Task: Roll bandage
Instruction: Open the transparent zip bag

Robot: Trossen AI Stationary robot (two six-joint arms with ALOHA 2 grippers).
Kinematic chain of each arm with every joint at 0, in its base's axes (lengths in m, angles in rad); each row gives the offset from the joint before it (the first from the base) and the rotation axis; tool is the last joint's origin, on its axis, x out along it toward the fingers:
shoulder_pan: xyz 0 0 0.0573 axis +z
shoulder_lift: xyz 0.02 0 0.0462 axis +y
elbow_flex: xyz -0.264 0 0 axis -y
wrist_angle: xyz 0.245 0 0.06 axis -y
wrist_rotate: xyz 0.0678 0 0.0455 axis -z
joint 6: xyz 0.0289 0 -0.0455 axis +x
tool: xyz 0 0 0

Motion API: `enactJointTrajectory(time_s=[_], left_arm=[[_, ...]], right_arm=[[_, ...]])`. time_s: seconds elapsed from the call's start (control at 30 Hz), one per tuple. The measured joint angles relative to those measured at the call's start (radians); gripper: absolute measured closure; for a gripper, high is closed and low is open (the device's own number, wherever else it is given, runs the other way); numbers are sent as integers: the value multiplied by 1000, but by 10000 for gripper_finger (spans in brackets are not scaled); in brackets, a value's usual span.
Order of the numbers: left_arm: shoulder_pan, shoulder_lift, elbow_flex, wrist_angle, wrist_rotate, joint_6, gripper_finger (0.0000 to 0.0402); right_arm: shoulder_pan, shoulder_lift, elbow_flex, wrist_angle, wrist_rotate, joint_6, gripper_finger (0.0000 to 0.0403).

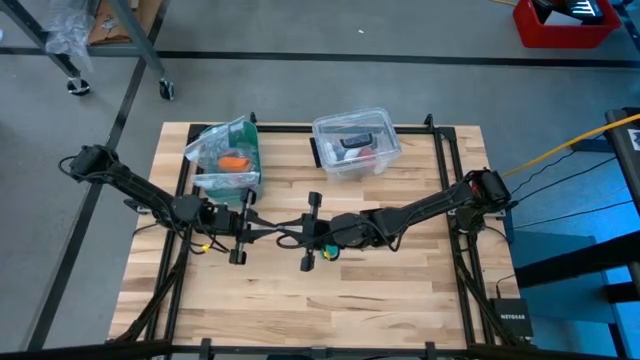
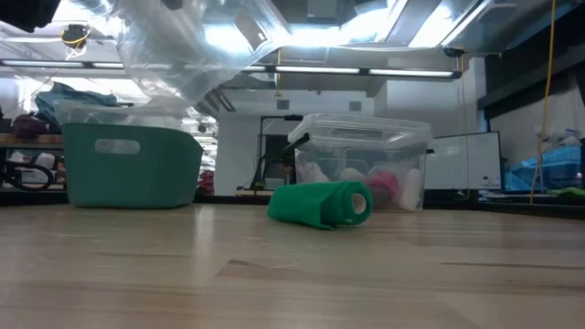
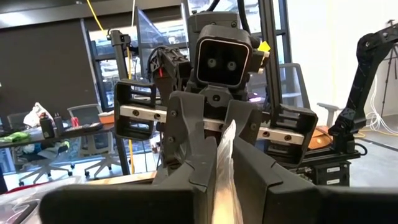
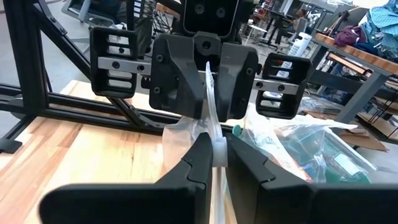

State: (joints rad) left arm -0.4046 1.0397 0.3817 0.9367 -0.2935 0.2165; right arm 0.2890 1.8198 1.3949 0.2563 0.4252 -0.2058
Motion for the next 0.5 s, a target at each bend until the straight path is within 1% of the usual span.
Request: enactJointTrajectory(time_s=[0.17, 0.3, 0.5], left_arm=[[0, 0, 0, -9, 0, 0, 377], [0, 0, 0, -11, -1, 16, 395], [0, 0, 0, -13, -5, 31, 400]], right_arm=[[0, 0, 0, -2, 0, 0, 363], [0, 0, 0, -8, -1, 0, 363], [0, 0, 0, -6, -1, 12, 361]])
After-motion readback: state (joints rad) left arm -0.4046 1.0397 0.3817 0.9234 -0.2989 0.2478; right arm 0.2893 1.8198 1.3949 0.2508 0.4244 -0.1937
